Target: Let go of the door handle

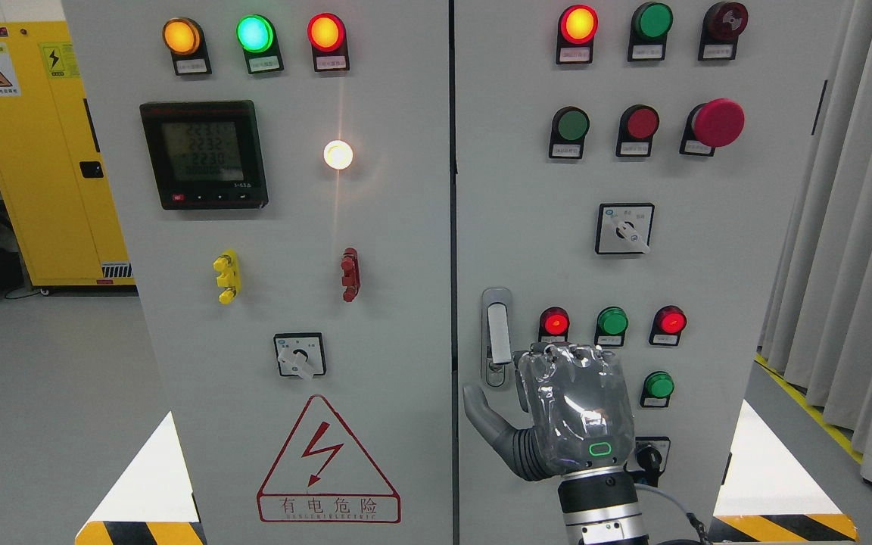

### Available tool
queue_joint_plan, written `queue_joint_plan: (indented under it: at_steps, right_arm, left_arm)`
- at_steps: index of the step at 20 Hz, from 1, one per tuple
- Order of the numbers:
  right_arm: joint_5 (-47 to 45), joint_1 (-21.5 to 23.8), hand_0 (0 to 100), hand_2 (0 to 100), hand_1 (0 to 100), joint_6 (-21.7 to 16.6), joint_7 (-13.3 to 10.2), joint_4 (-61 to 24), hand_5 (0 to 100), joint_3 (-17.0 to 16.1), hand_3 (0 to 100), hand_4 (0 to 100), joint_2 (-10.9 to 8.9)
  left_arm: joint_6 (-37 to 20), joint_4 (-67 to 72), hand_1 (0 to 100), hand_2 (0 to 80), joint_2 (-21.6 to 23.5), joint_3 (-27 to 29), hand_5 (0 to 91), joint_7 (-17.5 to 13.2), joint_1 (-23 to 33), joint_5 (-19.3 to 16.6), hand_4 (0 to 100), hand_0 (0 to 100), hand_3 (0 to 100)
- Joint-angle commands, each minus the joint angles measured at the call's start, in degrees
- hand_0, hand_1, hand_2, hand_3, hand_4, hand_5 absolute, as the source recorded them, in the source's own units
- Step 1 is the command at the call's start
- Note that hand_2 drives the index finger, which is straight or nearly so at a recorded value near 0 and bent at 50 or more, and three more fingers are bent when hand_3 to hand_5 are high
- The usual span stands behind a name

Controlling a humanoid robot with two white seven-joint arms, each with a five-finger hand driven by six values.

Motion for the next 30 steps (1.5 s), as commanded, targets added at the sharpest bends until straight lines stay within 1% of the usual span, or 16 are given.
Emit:
queue_joint_plan:
  at_steps: [1, 4, 7, 24, 30]
  right_arm:
    - [-0.2, -1.0, 31, 99, 28, 0.1, 0.0, 2.1, 100, -0.6, 100, 100, 0.02]
    - [-0.3, -1.2, 31, 99, 28, 0.1, 0.2, 2.5, 100, -0.7, 100, 100, 0.02]
    - [-0.4, -2.5, 32, 98, 28, 0.0, 0.1, 3.3, 100, -1.4, 100, 100, 0.11]
    - [-0.4, -4.6, 31, 98, 30, 0.1, 0.1, 5.8, 100, -1.7, 100, 100, 0.11]
    - [-0.5, -4.7, 33, 98, 30, 0.1, 0.1, 5.7, 100, -1.7, 100, 100, 0.11]
  left_arm:
    - [0.0, -0.7, 56, 0.0, 0.0, 0.0, 0.0, 0.0, 0.0, 0.0, 0, 12, 0]
    - [0.0, -0.7, 56, 0.0, 0.0, 0.0, 0.0, 0.0, 0.0, 0.0, 0, 12, 0]
    - [0.0, -0.7, 56, 0.0, 0.0, 0.0, 0.0, 0.0, 0.0, 0.0, 0, 12, 0]
    - [0.0, -0.7, 56, 0.0, 0.0, 0.0, 0.0, 0.0, 0.0, 0.0, 0, 12, 0]
    - [0.0, -0.7, 56, 0.0, 0.0, 0.0, 0.0, 0.0, 0.0, 0.0, 0, 12, 0]
